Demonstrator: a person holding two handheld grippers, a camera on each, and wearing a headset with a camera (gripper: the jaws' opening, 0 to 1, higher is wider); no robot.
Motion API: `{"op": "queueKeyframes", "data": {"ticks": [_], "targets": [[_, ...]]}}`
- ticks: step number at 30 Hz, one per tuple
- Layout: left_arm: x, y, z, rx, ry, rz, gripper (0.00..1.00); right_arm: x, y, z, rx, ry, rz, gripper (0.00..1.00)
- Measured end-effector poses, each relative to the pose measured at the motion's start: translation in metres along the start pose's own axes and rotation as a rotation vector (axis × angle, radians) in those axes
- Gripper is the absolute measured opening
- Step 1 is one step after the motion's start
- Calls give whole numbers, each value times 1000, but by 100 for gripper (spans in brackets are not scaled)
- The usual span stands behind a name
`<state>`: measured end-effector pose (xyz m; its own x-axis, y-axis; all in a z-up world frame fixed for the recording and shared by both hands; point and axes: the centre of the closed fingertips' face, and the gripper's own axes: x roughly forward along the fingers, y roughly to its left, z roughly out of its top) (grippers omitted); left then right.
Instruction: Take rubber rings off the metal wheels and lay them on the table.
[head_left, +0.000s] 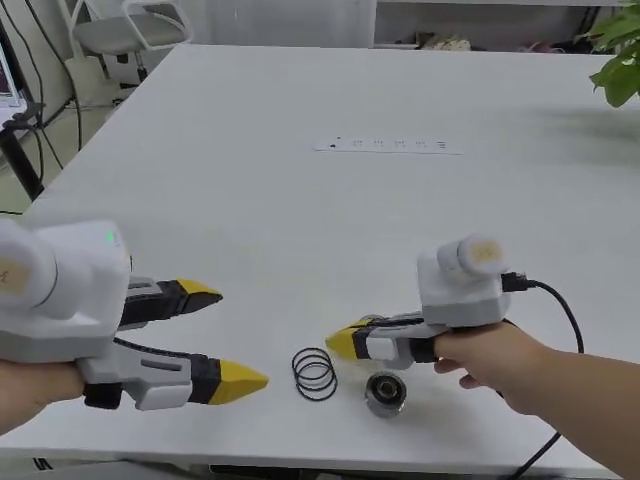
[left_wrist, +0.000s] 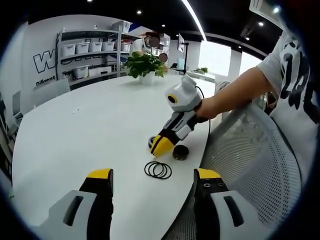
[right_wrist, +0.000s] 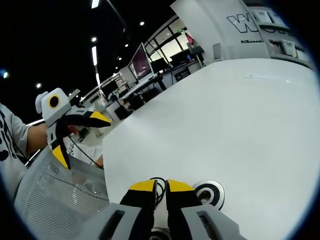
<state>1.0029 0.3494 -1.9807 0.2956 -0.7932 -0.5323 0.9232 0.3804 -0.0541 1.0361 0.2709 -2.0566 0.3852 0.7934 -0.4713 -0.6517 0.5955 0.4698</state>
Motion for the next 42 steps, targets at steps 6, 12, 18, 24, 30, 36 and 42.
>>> {"op": "queueKeyframes", "data": {"ticks": [6, 12, 18, 24, 30, 36, 42], "targets": [[7, 2, 7, 10, -6, -7, 62, -13, -2, 12, 3, -45, -5, 6], [14, 5, 11, 18, -6, -17, 62, -27, -8, 22, -7, -77, -25, 7], [23, 10, 15, 29, -2, -28, 62, -37, -13, 27, -25, -94, -45, 10], [33, 15, 18, 34, 1, -40, 62, -47, -17, 28, -45, -109, -68, 13], [48, 18, 24, 42, 6, -52, 62, -58, -29, 30, -52, -129, -98, 16], [62, 16, 25, 57, 21, -76, 61, -62, -29, 23, -92, -110, -108, 18], [75, 15, 26, 48, 27, -100, 61, -62, -30, 11, -134, -82, -102, 19]]}}
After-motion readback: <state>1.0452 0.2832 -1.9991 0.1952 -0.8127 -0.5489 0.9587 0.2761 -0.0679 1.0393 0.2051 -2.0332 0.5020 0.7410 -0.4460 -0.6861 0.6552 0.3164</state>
